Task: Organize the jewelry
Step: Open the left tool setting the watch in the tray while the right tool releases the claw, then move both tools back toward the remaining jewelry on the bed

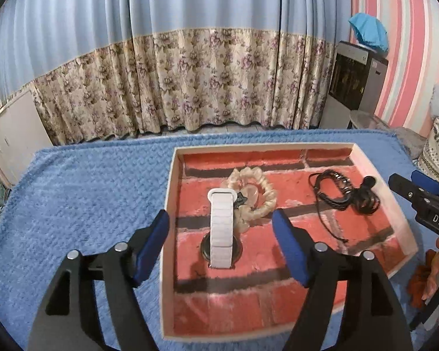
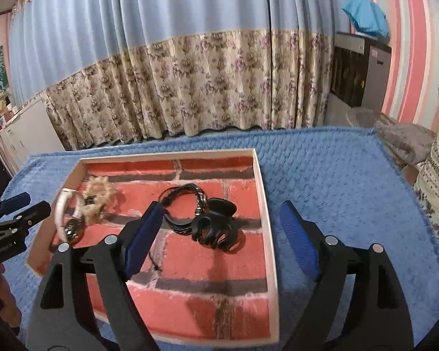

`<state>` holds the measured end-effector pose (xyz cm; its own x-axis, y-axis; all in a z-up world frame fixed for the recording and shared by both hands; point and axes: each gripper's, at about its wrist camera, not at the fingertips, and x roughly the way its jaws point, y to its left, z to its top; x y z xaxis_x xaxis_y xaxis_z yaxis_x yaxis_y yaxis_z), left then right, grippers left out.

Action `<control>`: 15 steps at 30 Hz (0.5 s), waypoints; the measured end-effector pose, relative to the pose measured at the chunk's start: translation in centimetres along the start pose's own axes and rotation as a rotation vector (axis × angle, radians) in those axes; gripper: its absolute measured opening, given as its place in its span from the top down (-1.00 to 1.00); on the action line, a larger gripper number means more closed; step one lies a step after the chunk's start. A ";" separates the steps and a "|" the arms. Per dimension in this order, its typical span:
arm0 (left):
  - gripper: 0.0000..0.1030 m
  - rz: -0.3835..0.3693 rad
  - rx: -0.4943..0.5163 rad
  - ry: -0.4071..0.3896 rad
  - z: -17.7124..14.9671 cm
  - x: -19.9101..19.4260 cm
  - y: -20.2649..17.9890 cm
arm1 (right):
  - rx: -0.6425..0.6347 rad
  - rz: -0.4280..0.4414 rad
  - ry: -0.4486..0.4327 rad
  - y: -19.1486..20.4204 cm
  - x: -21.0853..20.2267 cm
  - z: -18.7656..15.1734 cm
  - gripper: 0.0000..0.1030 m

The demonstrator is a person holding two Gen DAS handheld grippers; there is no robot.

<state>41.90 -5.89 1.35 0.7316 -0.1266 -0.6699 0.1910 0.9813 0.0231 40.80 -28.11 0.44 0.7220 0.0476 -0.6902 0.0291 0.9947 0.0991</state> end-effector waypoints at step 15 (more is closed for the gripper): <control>-0.57 0.008 0.004 -0.089 -5.1 -13.0 -0.5 | -0.025 0.021 -0.102 0.3 -13.0 -4.3 -0.62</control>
<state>28.96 -4.03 6.23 0.7884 -0.1310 -0.6011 0.1873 0.9818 0.0317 28.45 -28.05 6.34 0.7888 0.0604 -0.6117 -0.0034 0.9956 0.0939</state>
